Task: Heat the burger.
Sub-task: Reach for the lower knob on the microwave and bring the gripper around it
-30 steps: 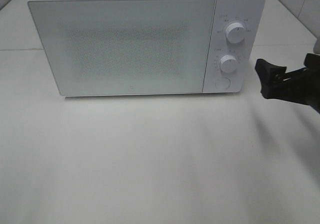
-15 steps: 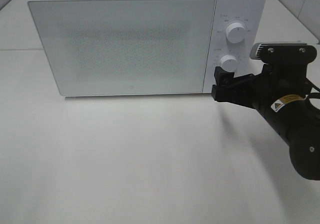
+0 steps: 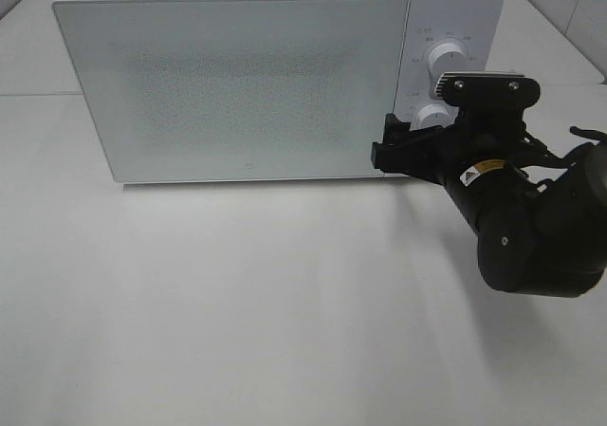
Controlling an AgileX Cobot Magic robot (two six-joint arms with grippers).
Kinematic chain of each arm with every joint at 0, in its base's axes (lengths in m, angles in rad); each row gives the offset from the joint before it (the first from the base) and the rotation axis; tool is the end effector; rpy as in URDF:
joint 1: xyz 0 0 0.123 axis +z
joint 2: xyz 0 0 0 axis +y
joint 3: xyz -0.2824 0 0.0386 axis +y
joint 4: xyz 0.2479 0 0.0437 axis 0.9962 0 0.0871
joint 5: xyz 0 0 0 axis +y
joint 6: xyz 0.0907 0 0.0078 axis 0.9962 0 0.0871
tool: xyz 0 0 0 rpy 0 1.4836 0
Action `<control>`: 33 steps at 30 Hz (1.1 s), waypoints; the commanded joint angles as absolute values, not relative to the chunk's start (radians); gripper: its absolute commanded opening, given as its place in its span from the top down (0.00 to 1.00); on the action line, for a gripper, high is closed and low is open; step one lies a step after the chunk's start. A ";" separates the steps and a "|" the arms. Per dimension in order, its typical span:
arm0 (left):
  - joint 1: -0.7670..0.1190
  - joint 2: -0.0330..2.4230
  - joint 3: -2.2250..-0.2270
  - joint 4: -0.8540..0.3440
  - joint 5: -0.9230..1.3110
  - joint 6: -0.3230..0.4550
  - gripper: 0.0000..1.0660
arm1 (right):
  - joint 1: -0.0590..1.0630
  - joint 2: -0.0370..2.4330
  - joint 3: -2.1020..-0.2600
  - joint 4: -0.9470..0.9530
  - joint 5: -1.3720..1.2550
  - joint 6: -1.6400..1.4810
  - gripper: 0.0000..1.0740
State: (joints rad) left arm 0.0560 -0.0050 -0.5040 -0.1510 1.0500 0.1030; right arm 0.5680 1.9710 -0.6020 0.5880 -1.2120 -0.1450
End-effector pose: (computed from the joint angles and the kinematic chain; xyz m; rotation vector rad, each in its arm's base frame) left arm -0.0055 -0.0122 0.2799 0.0542 2.0157 -0.0791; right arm 0.2911 0.1297 0.1234 -0.0026 1.6857 0.0245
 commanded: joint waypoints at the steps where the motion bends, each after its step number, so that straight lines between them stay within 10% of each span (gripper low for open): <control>1: 0.060 -0.026 -0.500 -0.154 1.038 0.096 0.05 | 0.569 2.006 -0.654 0.613 -1.342 -0.190 0.14; 33: 0.060 -0.023 -0.500 -0.153 1.038 0.096 0.06 | 0.545 2.076 -0.726 0.610 -1.339 -0.191 0.14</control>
